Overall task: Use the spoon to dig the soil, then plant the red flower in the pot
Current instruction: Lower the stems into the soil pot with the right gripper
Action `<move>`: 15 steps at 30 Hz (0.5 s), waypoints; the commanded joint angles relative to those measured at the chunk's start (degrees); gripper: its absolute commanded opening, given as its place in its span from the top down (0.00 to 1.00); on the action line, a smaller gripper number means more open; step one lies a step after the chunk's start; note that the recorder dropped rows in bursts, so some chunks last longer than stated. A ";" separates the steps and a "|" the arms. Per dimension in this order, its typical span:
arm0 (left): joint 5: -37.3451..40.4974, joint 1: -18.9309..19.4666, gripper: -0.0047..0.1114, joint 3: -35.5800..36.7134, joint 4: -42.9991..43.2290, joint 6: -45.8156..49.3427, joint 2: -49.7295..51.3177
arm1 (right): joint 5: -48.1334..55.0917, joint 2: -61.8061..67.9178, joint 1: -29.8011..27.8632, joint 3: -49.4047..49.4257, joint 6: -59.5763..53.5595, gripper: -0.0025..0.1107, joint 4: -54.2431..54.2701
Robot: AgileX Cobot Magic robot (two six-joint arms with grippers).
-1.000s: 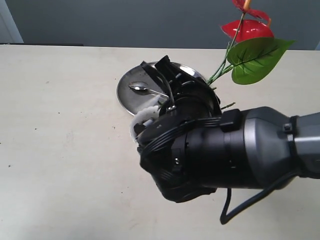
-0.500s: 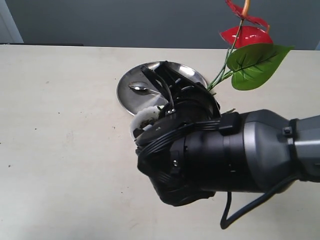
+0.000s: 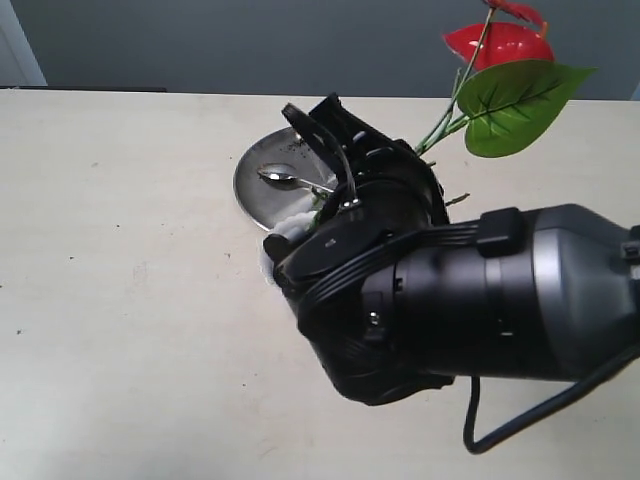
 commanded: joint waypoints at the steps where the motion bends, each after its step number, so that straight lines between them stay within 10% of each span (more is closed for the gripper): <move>1: -0.86 0.10 0.96 0.14 0.09 -0.06 -0.28 | 0.56 -2.52 0.26 -0.20 0.34 0.97 -0.75; 15: -0.86 0.10 0.96 0.14 0.09 -0.06 -0.28 | 0.56 -3.96 0.52 -0.20 -1.36 0.97 2.27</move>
